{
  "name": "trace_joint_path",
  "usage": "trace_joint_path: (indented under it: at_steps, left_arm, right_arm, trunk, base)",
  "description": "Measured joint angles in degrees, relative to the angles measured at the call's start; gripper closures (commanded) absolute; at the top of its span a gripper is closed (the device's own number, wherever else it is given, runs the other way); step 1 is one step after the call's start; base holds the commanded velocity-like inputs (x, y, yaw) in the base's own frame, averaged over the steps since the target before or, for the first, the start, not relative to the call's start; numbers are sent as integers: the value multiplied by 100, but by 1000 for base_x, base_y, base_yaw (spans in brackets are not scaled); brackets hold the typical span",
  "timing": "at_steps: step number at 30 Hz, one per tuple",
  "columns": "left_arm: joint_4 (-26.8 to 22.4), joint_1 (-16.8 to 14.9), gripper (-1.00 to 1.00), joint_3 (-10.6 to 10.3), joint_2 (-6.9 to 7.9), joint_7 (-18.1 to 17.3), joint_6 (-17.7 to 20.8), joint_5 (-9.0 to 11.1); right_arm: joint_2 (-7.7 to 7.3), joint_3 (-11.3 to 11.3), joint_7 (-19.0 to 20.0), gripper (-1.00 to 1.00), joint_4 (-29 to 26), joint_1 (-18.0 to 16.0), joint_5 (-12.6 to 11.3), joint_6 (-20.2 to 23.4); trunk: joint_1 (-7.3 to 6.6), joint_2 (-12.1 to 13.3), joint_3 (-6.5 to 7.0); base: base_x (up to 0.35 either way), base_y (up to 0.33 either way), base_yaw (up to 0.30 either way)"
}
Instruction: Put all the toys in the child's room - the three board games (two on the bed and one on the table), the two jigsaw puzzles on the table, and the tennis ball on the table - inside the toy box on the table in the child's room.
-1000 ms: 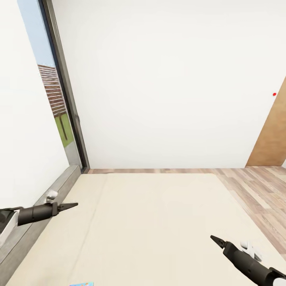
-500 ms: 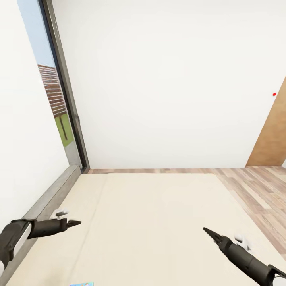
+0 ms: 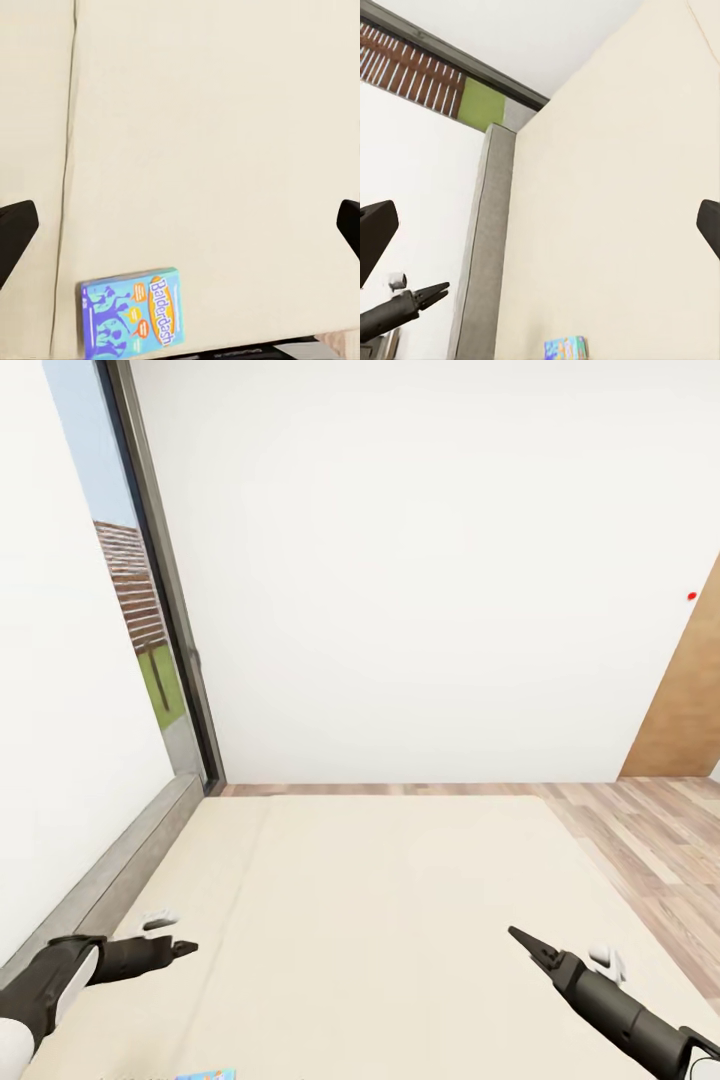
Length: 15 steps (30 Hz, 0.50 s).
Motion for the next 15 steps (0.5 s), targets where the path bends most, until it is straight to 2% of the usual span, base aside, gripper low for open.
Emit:
trace_joint_path:
  at_steps: [4, 8, 15]
  left_arm:
    - [36, 1, -100, -5, -49, 208, -15, -1]
    - [191, 1, -100, -45, -59, 263, -121, -6]
    - [1025, 1, -100, -383, -108, 300, -971, -26]
  right_arm:
    - [-7, 9, 9, -100, -7, -4, -5, 1]
    - [-19, 5, 11, -100, -7, -5, -7, 1]
    - [-25, -3, 12, -100, -2, -6, -5, -5]
  trunk:
    - [0, 0, -32]
    - [0, 0, -68]
    - [0, 0, -133]
  base:
    - [0, 0, 0]
    - [0, 0, 0]
    - [0, 0, 0]
